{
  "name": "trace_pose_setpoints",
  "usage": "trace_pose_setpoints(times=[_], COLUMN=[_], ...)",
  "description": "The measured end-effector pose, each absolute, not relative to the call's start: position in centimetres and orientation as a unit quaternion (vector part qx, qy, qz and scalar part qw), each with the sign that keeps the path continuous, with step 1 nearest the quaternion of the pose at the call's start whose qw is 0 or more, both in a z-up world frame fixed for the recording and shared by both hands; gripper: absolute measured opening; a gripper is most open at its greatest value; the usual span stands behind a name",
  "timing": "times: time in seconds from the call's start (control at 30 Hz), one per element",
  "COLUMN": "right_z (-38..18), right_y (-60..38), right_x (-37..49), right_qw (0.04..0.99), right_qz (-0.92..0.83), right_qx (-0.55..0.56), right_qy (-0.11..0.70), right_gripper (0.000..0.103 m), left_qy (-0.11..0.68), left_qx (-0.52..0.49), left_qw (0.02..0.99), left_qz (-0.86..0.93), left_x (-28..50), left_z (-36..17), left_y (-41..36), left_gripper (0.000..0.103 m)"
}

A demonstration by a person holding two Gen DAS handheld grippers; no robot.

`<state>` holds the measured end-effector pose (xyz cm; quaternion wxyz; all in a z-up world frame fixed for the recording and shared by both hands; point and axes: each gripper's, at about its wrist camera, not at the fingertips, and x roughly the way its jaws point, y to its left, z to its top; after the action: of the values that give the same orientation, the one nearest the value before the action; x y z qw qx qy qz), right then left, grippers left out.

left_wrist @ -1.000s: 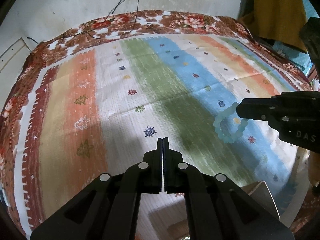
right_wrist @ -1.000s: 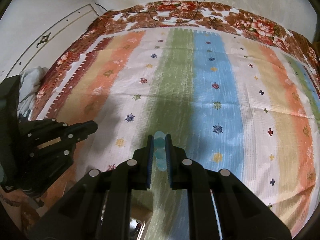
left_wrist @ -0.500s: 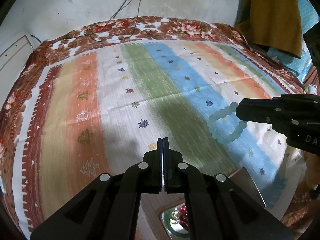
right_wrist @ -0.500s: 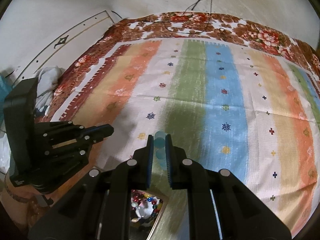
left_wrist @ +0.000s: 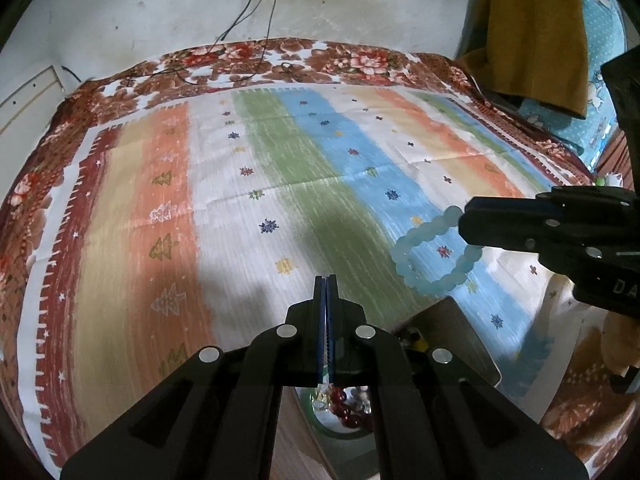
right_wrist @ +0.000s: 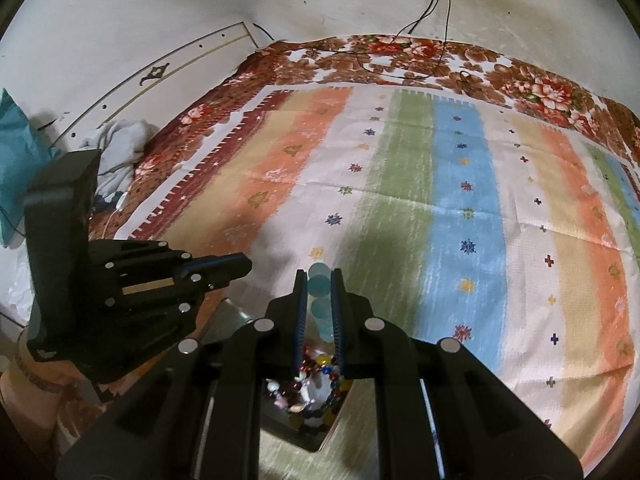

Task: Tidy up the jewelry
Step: 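Lift and carry the pale blue bracelet in the right tool to the tin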

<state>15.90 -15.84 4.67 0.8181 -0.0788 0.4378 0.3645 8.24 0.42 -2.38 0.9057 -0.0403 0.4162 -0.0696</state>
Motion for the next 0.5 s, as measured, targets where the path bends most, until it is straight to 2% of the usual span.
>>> trace_pose_setpoints(times=[0.5], right_z=[3.8], right_y=[-17.4], right_x=[11.8], right_qw=[0.801], right_qz=[0.392], right_qx=[-0.061], right_qy=[0.448], right_gripper=[0.013], left_qy=[0.425], left_qx=[-0.041], left_qw=[0.901], left_qz=[-0.075], left_x=[5.1], left_z=[-3.6], left_y=[-0.4], left_gripper=[0.000])
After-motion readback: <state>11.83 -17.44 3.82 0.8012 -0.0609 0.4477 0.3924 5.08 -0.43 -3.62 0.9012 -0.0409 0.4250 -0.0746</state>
